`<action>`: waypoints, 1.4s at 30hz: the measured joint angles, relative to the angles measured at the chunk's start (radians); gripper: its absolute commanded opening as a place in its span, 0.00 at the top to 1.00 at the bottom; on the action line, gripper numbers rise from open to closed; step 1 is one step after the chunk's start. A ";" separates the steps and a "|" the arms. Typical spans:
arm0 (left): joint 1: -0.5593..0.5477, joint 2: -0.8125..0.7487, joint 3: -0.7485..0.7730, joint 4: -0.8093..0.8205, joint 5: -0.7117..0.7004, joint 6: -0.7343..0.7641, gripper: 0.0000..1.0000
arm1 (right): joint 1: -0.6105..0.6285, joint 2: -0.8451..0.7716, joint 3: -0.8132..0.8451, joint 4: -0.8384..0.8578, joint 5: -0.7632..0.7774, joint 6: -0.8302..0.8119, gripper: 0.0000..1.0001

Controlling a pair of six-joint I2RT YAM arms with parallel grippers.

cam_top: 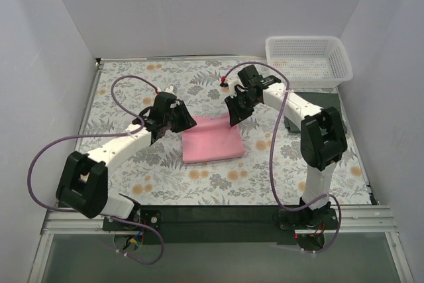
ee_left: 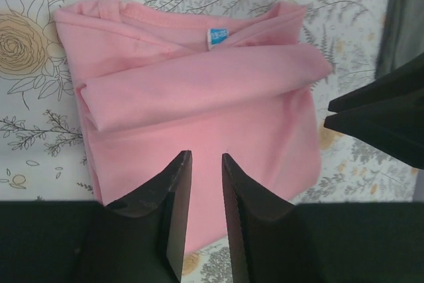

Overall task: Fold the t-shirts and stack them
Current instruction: Fold the tshirt

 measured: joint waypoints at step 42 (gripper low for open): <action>0.119 0.497 0.151 0.269 0.058 -0.057 0.83 | -0.098 0.379 0.114 0.546 -0.522 0.351 0.69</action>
